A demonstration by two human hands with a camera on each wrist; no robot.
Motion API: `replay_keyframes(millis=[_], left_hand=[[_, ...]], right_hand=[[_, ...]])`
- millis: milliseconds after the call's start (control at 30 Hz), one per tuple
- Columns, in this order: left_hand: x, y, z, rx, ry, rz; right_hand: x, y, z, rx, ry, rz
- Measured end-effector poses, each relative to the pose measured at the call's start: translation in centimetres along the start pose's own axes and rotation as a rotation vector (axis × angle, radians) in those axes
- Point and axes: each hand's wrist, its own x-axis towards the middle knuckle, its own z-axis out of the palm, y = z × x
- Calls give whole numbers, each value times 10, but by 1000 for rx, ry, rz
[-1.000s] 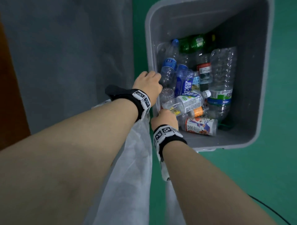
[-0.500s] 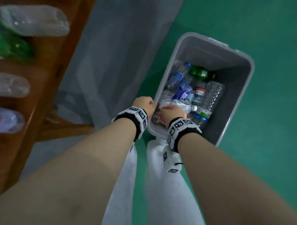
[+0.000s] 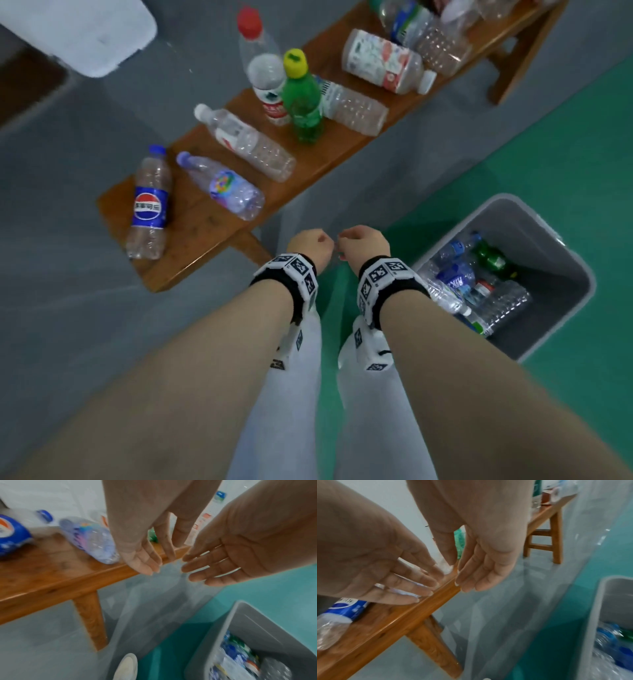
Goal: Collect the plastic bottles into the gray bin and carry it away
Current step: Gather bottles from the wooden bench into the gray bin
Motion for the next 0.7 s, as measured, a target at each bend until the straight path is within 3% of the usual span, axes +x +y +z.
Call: replay_keyframes(millis=[167, 300, 533, 700], left_hand=[[-1, -55, -59, -175, 254, -165], [1, -98, -108, -167, 356, -342], [18, -167, -151, -270, 696, -610], [52, -189, -177, -232, 680, -645]], right_hand=[[-11, -56, 32, -212, -30, -122], [-13, -96, 71, -326, -36, -263], [2, -146, 136, -571, 61, -407], [23, -166, 169, -718, 73, -471]])
